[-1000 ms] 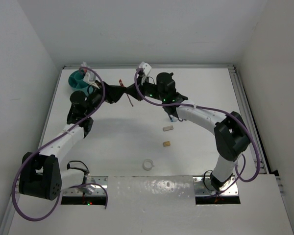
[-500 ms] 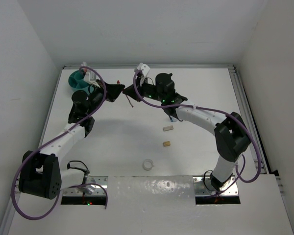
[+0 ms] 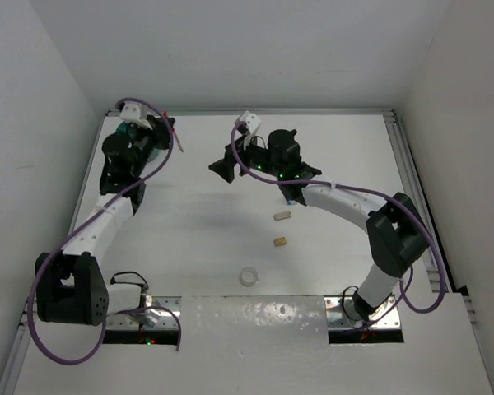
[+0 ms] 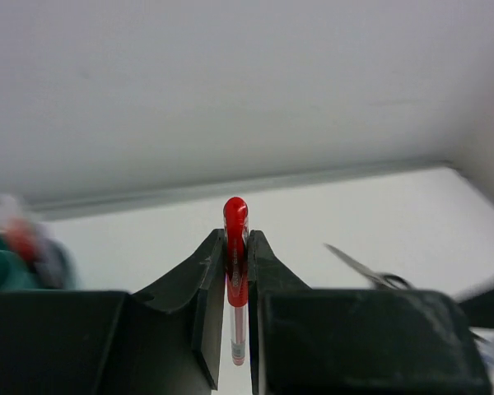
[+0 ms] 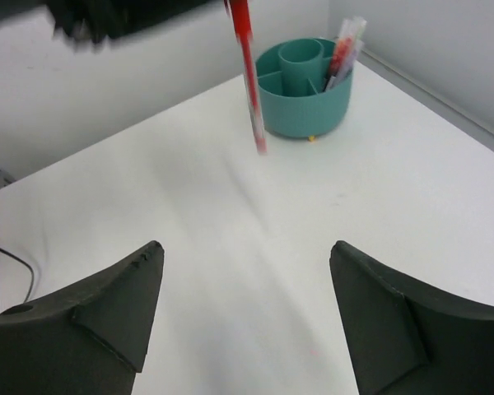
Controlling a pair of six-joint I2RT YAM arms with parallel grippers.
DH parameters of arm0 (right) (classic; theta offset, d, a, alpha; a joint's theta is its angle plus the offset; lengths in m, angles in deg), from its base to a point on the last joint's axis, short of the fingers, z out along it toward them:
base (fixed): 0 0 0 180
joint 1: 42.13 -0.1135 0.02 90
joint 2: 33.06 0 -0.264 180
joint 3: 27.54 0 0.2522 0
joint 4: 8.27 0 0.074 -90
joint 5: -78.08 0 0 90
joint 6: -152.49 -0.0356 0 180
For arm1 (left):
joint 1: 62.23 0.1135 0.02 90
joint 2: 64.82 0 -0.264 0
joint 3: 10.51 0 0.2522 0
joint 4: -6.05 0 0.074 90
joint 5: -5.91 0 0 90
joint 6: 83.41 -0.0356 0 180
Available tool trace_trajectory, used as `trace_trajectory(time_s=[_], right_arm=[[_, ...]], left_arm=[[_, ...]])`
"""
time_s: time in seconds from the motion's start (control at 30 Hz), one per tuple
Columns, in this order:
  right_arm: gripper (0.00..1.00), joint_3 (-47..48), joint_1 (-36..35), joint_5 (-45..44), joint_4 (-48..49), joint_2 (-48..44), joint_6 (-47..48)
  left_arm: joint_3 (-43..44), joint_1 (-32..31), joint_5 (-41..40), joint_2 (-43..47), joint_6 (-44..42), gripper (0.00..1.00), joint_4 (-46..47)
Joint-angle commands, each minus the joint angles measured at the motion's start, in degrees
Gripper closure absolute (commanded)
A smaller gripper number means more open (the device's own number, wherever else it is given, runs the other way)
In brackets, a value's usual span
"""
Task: Sort the stationery into containers
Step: Place the pen in the storage box.
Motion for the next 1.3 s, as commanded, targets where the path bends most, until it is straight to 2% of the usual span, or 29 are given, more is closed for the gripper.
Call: trace_trajectory(time_s=[0.0, 0.07, 0.23, 0.4, 0.5, 0.67, 1.17, 1.2, 1.27], right_arm=[[0.2, -2.33, 1.67, -2.27, 3.19, -3.91, -0.8], [0.19, -3.91, 2.38, -2.45, 3.63, -4.7, -0.81], [0.19, -6.2, 4.39, -2.62, 5.21, -5.23, -2.03], [0.19, -6.38, 6.5, -1.92, 3.89, -4.79, -2.21], [0.19, -6.29, 7.38, -1.92, 3.1, -4.35, -2.39], [0.19, -5.68, 8.53, -1.83, 2.66, -2.68, -3.62], [0.2, -4.18, 8.97, -2.09, -1.73, -2.06, -2.74], [0.2, -4.01, 8.97, -2.1, -2.08, -2.06, -2.74], [0.2, -3.83, 8.97, -2.27, -2.79, -2.33, -2.22]], left_arm=[[6.67, 4.57, -9.05, -3.34, -14.85, 1.0, -0.05], [11.23, 8.86, -9.33, -7.29, -15.4, 1.0, -0.31], [19.43, 12.66, -5.64, -18.44, -16.72, 1.0, 0.21], [29.01, 13.63, -5.55, -30.92, -18.12, 1.0, 0.21], [32.61, 13.54, -4.5, -35.41, -19.88, 1.0, 1.79], [38.94, 13.46, -5.46, -41.66, -17.95, 1.0, 0.3], [42.2, 13.54, -6.6, -50.28, -15.58, 1.0, 1.01], [42.38, 13.54, -6.87, -50.55, -14.88, 0.98, 0.66], [42.64, 13.54, -6.61, -50.64, -14.35, 0.83, -0.75]])
